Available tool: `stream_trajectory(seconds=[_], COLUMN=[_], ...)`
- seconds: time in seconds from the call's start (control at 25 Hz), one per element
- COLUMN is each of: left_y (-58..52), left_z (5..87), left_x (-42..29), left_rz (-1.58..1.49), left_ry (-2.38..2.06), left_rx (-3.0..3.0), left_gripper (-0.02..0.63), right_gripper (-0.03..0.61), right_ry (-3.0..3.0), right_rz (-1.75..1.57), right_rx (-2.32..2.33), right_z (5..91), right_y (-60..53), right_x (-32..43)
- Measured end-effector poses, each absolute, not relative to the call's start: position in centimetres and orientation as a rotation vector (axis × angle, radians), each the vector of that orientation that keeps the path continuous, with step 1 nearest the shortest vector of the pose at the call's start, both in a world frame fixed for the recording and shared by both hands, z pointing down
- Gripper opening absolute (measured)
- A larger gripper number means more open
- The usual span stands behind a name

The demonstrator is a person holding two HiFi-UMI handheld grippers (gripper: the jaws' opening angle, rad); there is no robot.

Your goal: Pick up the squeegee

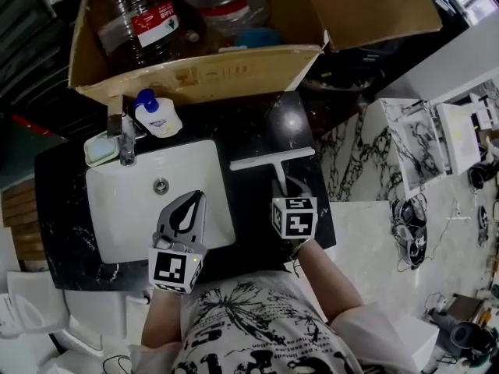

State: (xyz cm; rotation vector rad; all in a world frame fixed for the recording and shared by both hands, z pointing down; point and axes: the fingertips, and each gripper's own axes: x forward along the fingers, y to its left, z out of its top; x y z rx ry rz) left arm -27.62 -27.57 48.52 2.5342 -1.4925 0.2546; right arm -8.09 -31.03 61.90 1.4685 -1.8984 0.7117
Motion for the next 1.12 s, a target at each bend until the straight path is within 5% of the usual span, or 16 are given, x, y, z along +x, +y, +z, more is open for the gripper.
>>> stream_trajectory(seconds=[1.12], left_y=[-27.3], left_z=[37.4], left_x=[-27.3], left_rz=[0.099], left_ry=[-1.775], left_rx=[2.598], left_gripper=[0.013], right_gripper=[0.071], right_ry=[-2.52], right_rz=[0.201], right_rx=[1.555], right_z=[40.4], right_y=[-31.6], right_x=[-9.4])
